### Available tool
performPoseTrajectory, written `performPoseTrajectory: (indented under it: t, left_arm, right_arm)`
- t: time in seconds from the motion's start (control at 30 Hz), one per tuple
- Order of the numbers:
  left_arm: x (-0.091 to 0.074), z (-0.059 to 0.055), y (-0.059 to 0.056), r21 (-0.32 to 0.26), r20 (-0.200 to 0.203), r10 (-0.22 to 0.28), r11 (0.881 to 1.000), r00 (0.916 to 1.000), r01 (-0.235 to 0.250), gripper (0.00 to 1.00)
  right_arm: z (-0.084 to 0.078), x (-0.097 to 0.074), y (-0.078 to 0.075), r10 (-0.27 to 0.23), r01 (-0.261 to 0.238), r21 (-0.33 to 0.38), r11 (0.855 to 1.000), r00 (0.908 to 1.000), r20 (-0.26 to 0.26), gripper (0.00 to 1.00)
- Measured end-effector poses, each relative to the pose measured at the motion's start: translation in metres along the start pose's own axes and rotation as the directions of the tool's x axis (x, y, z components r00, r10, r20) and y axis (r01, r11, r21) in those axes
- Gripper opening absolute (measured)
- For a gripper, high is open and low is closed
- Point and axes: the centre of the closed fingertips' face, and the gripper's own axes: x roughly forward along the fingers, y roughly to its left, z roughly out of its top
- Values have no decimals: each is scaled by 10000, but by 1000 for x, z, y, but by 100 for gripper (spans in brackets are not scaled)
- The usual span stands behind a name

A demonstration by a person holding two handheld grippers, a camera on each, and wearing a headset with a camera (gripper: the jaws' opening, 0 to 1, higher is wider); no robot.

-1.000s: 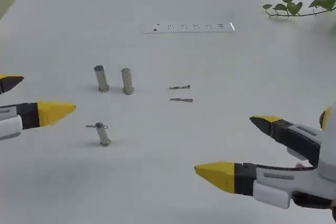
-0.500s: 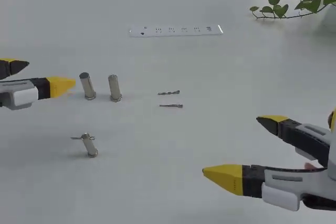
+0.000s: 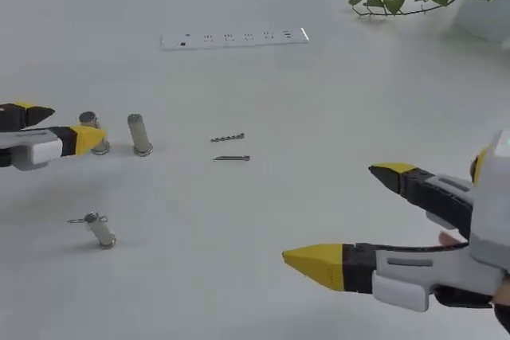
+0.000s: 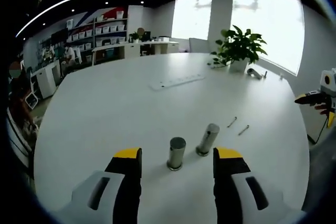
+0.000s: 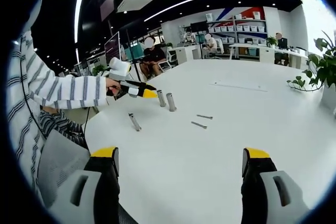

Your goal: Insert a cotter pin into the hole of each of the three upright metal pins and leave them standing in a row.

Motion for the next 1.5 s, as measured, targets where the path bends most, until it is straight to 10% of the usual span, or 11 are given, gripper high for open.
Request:
performPoseTrajectory:
  t: [0.47,0.87,1.5]
  left_arm:
    - [28,-15,11,-1032,-408,535,9930,9977,-574,37]
    - [36,-21,5,-917,-656,519,9941,9965,-578,13]
    - [19,-17,0,79,-1076,958,9954,9896,-955,10]
  right_arm:
    - [-9,-3,3,142,-139,150,9998,9997,-222,95]
    - [-8,8,10,368,-362,203,9991,9989,-305,94]
    - [-9,8,11,265,-258,260,9993,9993,-252,95]
